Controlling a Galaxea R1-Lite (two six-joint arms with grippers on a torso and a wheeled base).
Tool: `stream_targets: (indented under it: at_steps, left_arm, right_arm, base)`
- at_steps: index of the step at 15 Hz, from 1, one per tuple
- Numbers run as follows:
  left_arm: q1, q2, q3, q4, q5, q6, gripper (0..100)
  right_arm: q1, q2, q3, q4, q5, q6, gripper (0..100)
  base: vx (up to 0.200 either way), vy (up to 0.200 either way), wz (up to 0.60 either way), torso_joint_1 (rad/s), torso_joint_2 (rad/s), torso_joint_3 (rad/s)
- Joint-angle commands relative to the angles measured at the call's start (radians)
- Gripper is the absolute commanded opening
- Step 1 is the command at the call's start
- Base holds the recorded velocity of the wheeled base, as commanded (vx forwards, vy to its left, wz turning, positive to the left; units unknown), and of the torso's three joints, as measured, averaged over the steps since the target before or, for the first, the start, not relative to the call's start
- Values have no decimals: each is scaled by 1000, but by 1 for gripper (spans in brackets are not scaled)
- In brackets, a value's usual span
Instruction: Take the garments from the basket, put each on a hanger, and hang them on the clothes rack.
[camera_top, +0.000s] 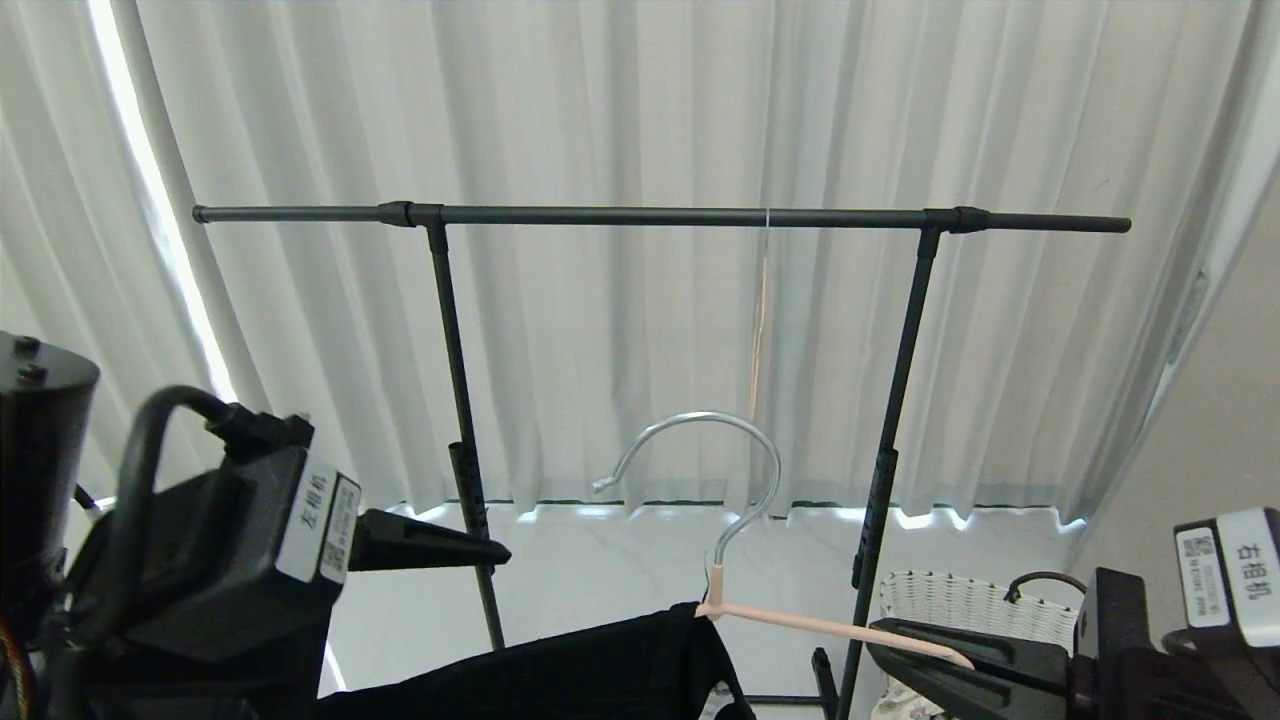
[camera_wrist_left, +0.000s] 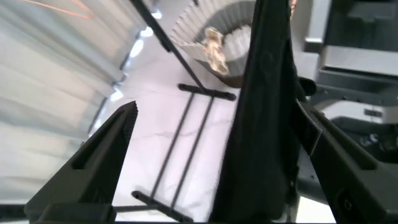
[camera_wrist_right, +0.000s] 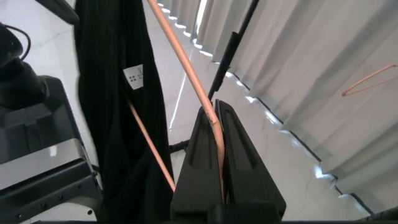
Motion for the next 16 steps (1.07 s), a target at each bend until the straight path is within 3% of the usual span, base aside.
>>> stream_targets:
  at_steps: [1,8,9,14,16]
  left_arm:
    - [-10,13,36,1,0,0,100]
    - [-36,31,39,-1,1,-11,100]
    - [-36,30,39,-1,1,-11,0]
    - [-33,25,56,-1,1,-12,0]
    - [-27,24,53,-1,1,-54,0]
  right_arm:
    - [12,6,-2,0,0,-7,0]
    - [27,29,-32,-2,-3,-9,0]
    - [27,31,-34,-2,-3,-9,0]
    - [27,23,-34,-6,-6,-14,0]
    - [27,22,-34,-6,-8,-24,0]
  base:
    - [0,0,0,0,0,0]
    - [0,0,0,0,0,0]
    - [0,0,0,0,0,0]
    - [0,0,0,0,0,0]
    - [0,0,0,0,0,0]
